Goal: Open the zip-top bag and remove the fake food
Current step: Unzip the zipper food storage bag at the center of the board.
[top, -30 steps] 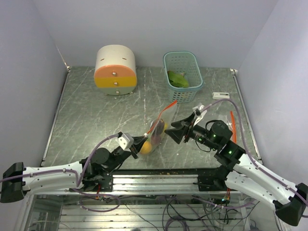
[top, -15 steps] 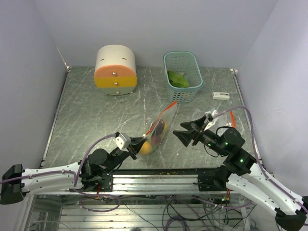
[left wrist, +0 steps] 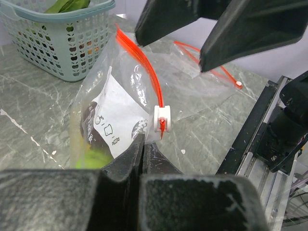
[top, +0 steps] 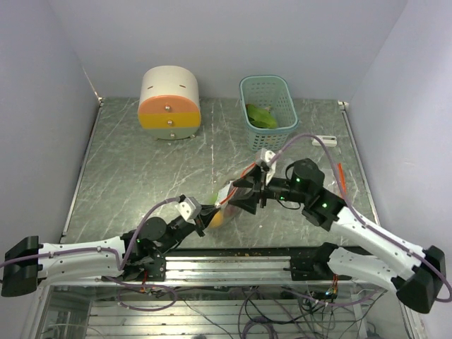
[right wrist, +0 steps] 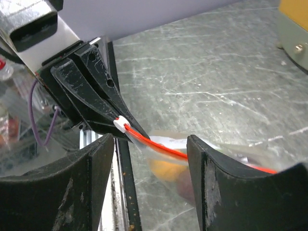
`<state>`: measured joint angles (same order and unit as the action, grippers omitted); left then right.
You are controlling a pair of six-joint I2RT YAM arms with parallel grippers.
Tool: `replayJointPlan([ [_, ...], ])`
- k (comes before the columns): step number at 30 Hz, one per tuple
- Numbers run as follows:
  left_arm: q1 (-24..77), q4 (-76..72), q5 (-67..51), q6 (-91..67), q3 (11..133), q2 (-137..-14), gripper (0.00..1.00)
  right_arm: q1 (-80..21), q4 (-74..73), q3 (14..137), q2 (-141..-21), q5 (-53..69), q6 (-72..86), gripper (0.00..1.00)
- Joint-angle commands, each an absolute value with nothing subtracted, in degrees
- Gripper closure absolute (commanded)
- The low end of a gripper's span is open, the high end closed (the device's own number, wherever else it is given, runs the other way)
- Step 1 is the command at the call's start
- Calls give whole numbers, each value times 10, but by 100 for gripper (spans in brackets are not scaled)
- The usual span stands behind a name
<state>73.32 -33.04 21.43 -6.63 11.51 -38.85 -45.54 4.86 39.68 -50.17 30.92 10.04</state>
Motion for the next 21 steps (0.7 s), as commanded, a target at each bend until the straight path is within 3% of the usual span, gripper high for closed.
replayJointPlan([
  [1, 729, -334, 201, -63, 128, -373, 93, -455, 59, 441, -563, 416, -1, 36],
  [9, 729, -290, 202, -61, 124, -320, 93, -455, -26, 513, -657, 510, -99, 33],
  [12, 729, -290, 202, -65, 120, -319, 93, -454, -23, 526, -677, 522, -104, 37],
  [17, 729, -285, 203, -68, 119, -312, 93, -455, -57, 542, -696, 541, -124, 56],
  [21, 729, -271, 202, -65, 123, -293, 93, -455, -55, 535, -691, 519, -119, 88],
])
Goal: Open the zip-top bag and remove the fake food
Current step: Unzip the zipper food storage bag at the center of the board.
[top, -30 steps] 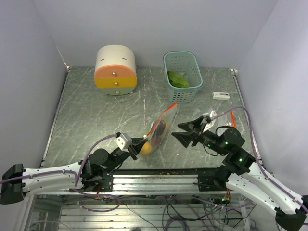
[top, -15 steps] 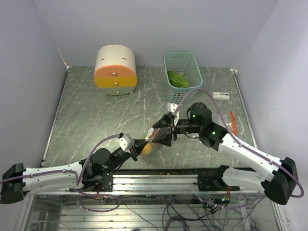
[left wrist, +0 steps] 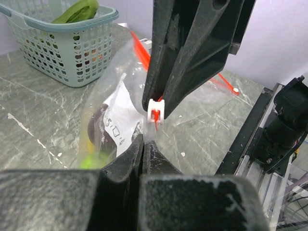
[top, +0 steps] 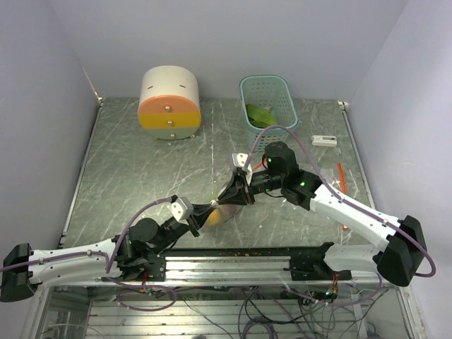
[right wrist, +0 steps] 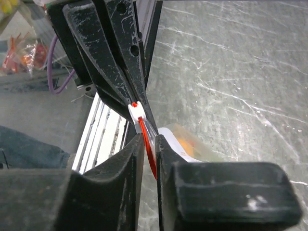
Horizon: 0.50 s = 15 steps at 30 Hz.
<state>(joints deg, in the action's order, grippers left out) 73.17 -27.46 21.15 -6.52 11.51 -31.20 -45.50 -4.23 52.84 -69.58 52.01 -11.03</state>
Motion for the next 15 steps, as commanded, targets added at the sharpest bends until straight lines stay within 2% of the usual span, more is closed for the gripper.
replayJointPlan([
  [1, 729, -268, 203, -65, 124, -289, 93, -455, -47, 532, -689, 512, -113, 97],
  [2, 729, -265, 204, -65, 125, -287, 93, -455, -38, 529, -686, 501, -103, 100],
  [9, 729, -258, 229, -68, 124, -278, 93, -455, 35, 518, -683, 417, 29, 100],
  [10, 729, -259, 234, -69, 124, -276, 89, -456, 53, 512, -681, 416, 52, 100],
  [15, 729, -258, 242, -60, 127, -262, 56, -475, 121, 488, -664, 379, 144, 100],
])
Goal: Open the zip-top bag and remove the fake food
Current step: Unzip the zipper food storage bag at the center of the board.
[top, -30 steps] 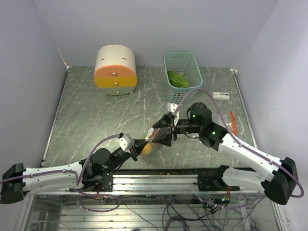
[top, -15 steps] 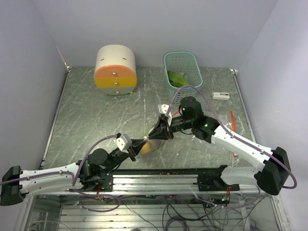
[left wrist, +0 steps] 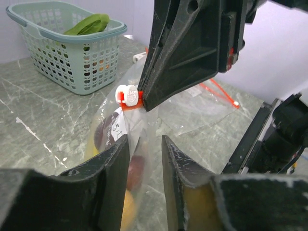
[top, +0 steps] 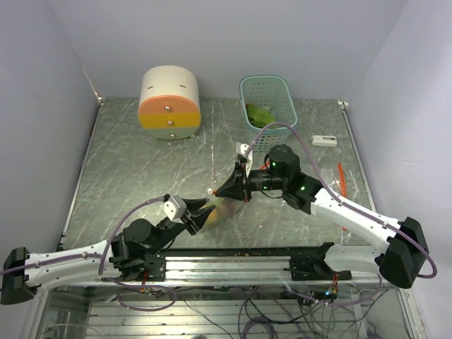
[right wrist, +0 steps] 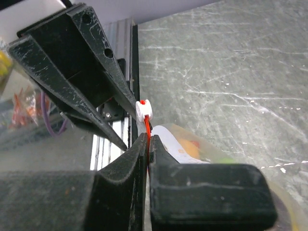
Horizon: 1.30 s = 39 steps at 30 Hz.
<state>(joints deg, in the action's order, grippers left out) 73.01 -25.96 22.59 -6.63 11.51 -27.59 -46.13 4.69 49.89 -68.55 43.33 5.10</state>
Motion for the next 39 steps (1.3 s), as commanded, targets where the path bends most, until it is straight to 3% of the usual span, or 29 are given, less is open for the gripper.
replayJointPlan([
  [1, 729, -254, 244, -57, 129, -260, 50, -480, 113, 492, -664, 364, 154, 100],
  [5, 729, -244, 251, -45, 136, -259, 38, -490, 83, 512, -664, 312, 200, 100],
  [8, 729, -242, 248, -43, 138, -257, 36, -491, 64, 519, -662, 293, 222, 100],
  [16, 729, -244, 263, -29, 134, -249, 50, -492, 75, 491, -641, 301, 237, 100],
  [23, 728, -251, 247, -9, 136, -247, 28, -493, 69, 476, -625, 344, 203, 100],
  [29, 727, -244, 199, 10, 149, -257, 19, -495, 67, 462, -622, 395, 189, 100],
  [39, 682, -253, 88, 11, 171, -337, 24, -499, 70, 441, -590, 403, 187, 100],
])
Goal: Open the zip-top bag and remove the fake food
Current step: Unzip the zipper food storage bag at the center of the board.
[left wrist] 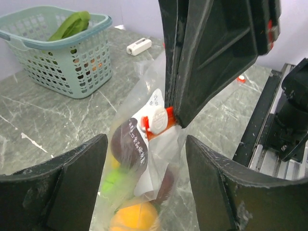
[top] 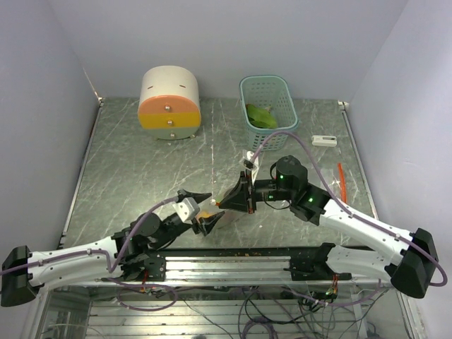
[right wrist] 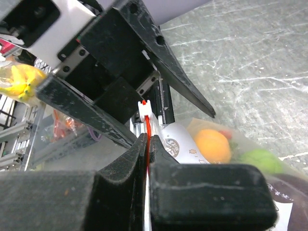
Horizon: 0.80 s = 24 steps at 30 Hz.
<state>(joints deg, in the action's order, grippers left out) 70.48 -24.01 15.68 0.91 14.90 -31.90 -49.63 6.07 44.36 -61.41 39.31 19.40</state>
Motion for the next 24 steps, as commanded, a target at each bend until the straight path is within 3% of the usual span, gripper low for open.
replayJointPlan([
  [1, 672, -260, 72, 6, 168, -338, 24, -500, 71, 440, -586, 403, 188, 100],
  [15, 550, -339, -138, -57, 167, -365, 29, -500, 48, 450, -594, 384, 181, 100],
  [24, 527, -350, -192, -71, 165, -391, 61, -499, 65, 446, -603, 378, 186, 100],
])
